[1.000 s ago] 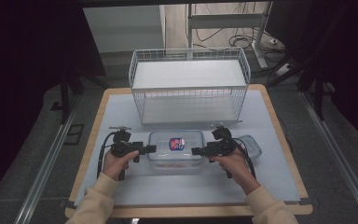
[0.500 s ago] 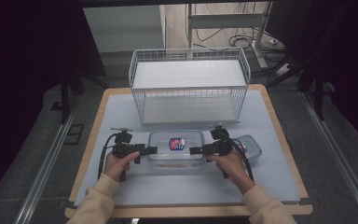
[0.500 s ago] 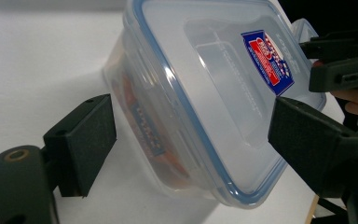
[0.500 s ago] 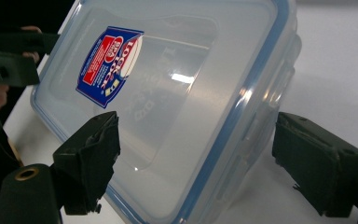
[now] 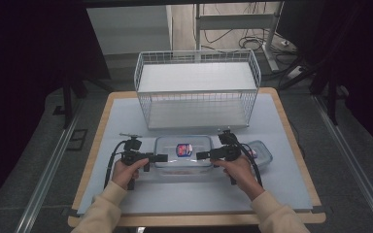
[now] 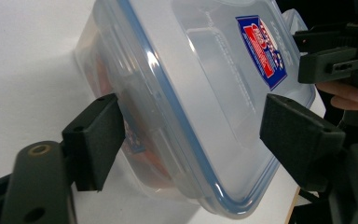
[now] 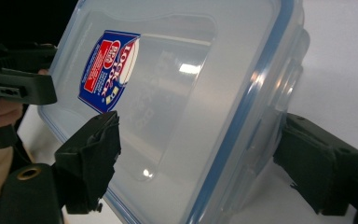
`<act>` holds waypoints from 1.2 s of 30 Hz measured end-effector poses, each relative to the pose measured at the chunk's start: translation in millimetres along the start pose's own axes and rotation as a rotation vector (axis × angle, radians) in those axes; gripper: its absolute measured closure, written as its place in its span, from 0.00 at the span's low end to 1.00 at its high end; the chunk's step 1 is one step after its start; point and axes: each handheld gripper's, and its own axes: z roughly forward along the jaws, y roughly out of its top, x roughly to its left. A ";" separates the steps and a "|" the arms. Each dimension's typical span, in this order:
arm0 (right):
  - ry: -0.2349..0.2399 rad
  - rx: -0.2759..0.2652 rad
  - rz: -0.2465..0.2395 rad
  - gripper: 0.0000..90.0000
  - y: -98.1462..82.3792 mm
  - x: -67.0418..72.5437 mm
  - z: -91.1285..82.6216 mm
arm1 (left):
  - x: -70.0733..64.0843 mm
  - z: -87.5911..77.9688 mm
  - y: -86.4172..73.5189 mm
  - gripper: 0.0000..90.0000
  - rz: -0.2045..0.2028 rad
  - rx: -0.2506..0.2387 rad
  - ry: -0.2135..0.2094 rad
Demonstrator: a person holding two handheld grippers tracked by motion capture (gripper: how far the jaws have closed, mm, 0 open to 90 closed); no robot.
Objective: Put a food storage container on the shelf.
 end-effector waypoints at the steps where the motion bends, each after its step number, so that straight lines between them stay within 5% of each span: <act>1: 0.005 -0.002 0.005 0.20 -0.3 -0.5 -0.4 | -0.6 -0.4 -0.4 0.27 -0.001 -0.003 0.002; 12: 0.031 -0.059 -0.037 0.35 -11.0 -0.6 -14.2 | -8.2 -11.6 -11.7 0.40 0.014 -0.059 0.006; 17: 0.101 -0.113 -0.024 0.44 -21.0 -8.5 -22.2 | -11.4 -16.5 -18.0 0.45 0.020 -0.088 0.002; 36: 0.100 -0.195 -0.091 0.50 -29.3 -5.3 -38.1 | -28.5 -21.5 -19.7 0.52 0.078 -0.137 0.026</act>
